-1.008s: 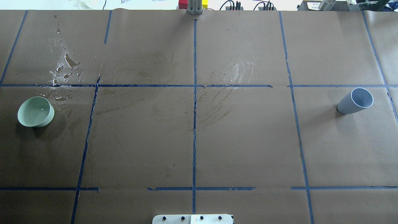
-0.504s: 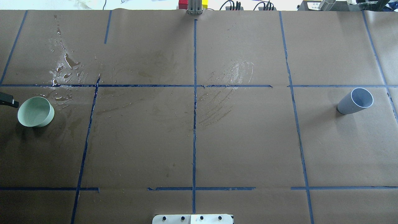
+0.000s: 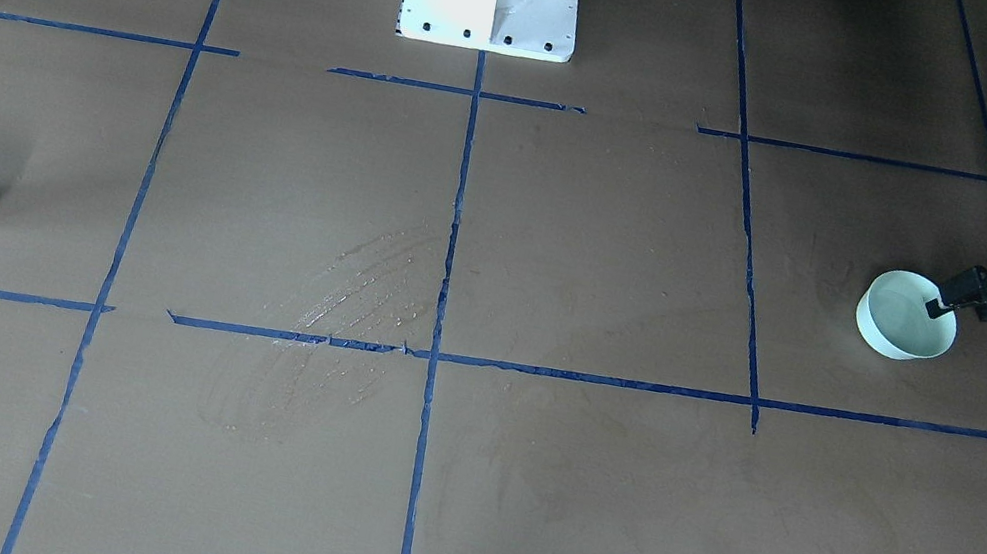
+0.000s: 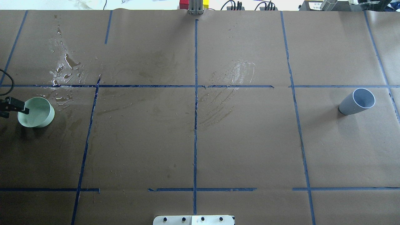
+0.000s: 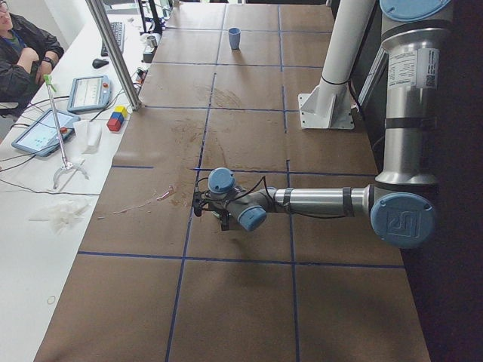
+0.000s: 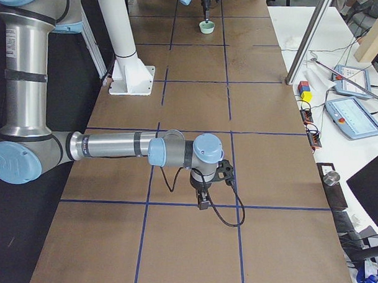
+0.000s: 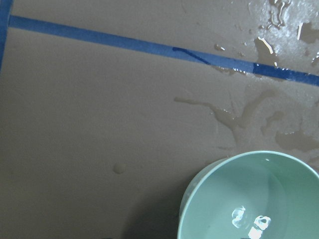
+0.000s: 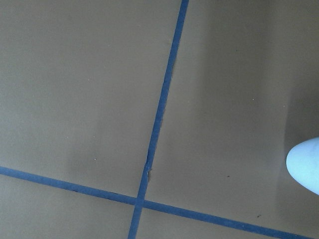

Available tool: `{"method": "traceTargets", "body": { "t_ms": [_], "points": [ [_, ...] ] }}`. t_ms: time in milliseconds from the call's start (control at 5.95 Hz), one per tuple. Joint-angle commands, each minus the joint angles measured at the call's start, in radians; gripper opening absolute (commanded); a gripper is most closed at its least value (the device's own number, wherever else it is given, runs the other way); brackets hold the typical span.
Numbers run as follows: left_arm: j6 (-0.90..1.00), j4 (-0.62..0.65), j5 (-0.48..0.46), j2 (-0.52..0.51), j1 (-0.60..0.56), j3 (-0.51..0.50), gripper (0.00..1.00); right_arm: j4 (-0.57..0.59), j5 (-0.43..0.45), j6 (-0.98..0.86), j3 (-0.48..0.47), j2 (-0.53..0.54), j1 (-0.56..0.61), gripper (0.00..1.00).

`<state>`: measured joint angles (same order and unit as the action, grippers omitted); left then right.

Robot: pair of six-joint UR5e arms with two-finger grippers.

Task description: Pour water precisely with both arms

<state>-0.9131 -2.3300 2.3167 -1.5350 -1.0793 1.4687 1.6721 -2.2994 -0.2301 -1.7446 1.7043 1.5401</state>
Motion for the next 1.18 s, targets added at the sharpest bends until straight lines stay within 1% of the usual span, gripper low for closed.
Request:
{"method": "traceTargets", "body": {
  "t_ms": [0,168,336,504,672,840,1008],
  "points": [
    [-0.009,0.000,0.004,-0.020,0.007,-0.019,0.30,0.000,0.000,-0.001,0.000,0.000,0.000,1.00],
    [-0.009,0.000,0.007,-0.020,0.007,-0.015,0.04,0.000,0.000,-0.002,0.000,0.000,0.000,1.00],
    [-0.010,0.000,0.010,-0.020,0.006,-0.011,0.00,0.000,0.000,0.000,-0.001,0.000,0.000,1.00],
    [-0.010,0.000,0.012,-0.023,0.007,-0.005,0.00,0.000,0.000,0.000,-0.001,0.001,0.000,1.00],
    [-0.012,-0.002,0.060,-0.037,0.006,0.002,0.00,0.000,0.000,0.000,-0.001,0.002,0.000,1.00],
    [-0.013,0.006,0.082,-0.039,0.005,0.043,0.00,0.000,0.000,0.000,0.000,0.002,0.000,1.00],
    [-0.026,0.011,0.082,-0.054,0.005,0.086,0.00,0.000,0.000,0.000,0.000,0.002,0.000,1.00]
  ]
}}
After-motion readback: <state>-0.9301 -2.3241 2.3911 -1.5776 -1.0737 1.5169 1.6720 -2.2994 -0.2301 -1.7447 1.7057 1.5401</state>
